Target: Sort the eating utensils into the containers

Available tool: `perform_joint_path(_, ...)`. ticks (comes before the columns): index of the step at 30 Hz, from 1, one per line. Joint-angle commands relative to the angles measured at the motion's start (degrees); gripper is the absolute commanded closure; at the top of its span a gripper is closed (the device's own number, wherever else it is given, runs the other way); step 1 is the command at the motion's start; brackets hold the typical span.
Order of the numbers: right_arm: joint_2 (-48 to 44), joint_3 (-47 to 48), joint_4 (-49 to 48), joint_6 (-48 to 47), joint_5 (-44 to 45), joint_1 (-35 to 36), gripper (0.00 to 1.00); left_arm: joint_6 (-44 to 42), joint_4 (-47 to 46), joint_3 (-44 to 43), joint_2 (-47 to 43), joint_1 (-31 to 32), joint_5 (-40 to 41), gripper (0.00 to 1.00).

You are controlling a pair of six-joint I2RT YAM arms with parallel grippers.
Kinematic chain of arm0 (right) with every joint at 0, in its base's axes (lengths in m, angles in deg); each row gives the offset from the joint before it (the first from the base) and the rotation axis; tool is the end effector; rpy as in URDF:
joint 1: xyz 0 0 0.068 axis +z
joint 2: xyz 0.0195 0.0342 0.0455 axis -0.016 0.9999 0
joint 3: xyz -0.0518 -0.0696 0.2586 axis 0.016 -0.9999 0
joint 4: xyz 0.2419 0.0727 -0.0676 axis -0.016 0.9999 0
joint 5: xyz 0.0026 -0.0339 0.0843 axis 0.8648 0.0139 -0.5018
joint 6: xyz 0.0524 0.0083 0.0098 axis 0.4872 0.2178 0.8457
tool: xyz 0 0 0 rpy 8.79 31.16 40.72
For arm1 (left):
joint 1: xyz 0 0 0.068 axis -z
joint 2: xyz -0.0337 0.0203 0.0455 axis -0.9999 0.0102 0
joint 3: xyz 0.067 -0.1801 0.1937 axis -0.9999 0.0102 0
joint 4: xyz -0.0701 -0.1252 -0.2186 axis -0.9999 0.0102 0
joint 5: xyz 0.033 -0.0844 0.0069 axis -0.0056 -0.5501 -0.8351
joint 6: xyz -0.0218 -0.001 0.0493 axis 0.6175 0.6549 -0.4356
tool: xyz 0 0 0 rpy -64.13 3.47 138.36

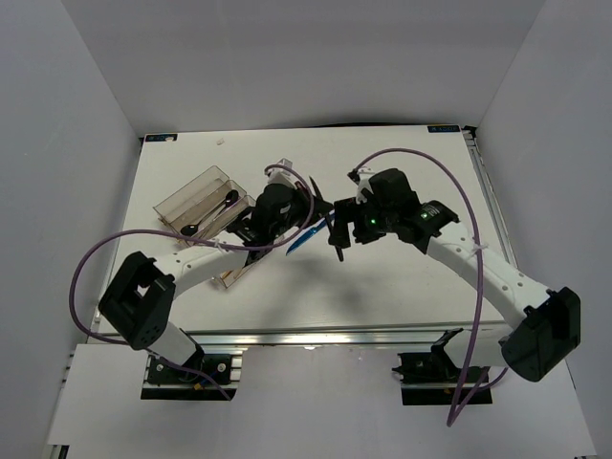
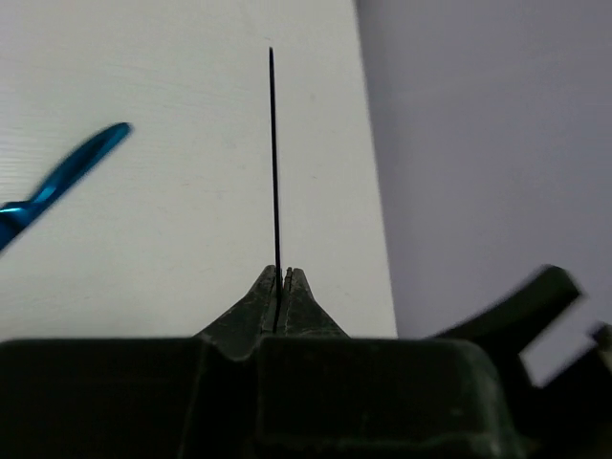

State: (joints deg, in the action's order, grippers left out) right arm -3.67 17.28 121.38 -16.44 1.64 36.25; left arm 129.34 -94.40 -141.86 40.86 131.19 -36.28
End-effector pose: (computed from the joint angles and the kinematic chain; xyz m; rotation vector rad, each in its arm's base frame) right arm 0.2229 0.1771 0.3211 -0.4993 2.3128 0.6934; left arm 0.2645 -0.2350 0.2617 -0.2974 2.0358 -1.1226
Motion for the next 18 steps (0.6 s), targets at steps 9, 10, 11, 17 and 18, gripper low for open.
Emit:
perform_joint_path(9,-9.5,-4.5,-0.9,-0.7,10.3,-3.7,0.11,-8.3,26.0,-11.3,-4.2,-24.9,5.8,1.0)
perform_joint_path(10,-10.2,-5.0,-0.9,-0.8,10.2,-3.7,0.11,-8.0,28.2,-12.1,-4.0,-26.7,6.2,1.0)
perform_joint_path(11,-10.4,-5.5,-1.1,-1.1,10.2,-4.0,0.11,-5.8,29.1,-12.6,-3.8,-28.6,8.4,1.0)
perform_joint_path(17,-11.0,-7.6,-1.8,-2.0,10.0,-5.0,0.11,11.2,34.2,-14.4,-3.4,-35.5,23.6,1.0)
perform_joint_path(18,-11.1,-7.8,-1.9,-2.1,9.9,-5.0,0.11,14.2,35.4,-15.0,-3.1,-35.8,27.7,1.0)
